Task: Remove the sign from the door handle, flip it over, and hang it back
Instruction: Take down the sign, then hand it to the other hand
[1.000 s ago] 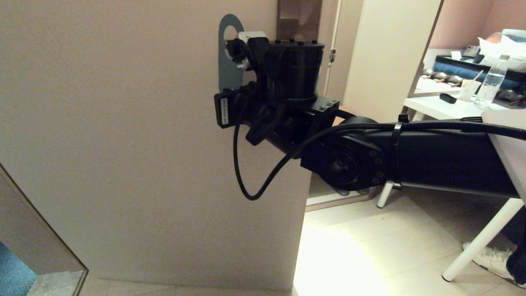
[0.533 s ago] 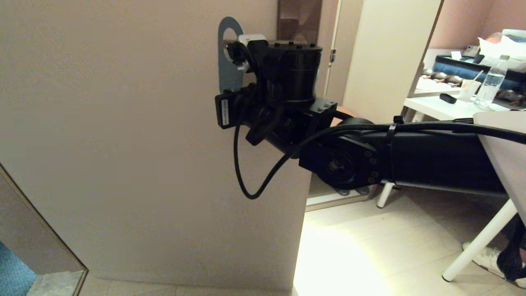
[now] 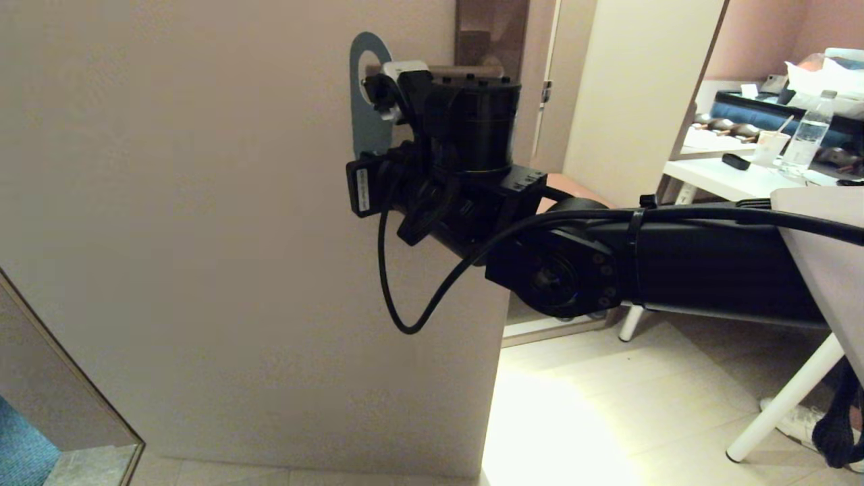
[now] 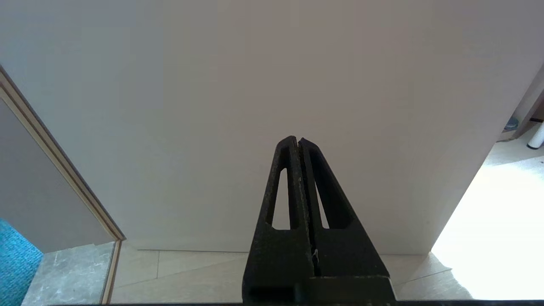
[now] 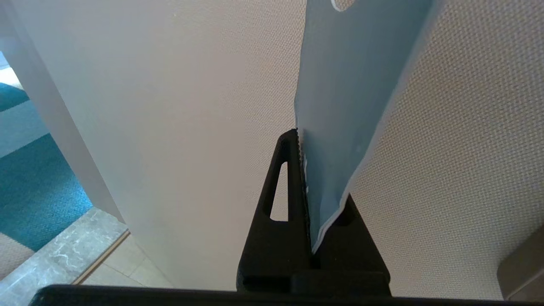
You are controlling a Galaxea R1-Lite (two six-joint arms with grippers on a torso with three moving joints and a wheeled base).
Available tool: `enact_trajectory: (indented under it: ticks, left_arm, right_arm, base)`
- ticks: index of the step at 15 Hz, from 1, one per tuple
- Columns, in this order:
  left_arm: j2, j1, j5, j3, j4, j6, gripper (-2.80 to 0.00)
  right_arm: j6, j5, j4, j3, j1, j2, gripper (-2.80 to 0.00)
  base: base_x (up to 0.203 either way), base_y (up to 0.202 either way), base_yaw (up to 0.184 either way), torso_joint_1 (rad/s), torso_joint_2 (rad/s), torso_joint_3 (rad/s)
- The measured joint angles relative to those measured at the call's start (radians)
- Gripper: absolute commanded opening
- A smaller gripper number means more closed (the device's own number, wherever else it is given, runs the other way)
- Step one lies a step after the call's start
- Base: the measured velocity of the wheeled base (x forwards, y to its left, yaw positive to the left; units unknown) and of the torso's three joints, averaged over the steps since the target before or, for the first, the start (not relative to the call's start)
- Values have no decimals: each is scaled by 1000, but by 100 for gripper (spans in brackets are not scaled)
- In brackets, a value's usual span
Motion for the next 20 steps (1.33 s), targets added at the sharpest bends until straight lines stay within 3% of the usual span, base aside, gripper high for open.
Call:
enact_trajectory:
  ticks: [14, 20]
  left_arm:
    - [0, 0, 0, 0, 0, -1, -280]
    - [0, 0, 0, 0, 0, 0, -280]
  right_arm:
    - [-24, -5, 1, 22, 78, -22, -280]
    - [-56, 22, 2, 160, 83, -119, -280]
  base:
    - [0, 0, 0, 0, 0, 0]
    - [0, 0, 0, 0, 0, 0]
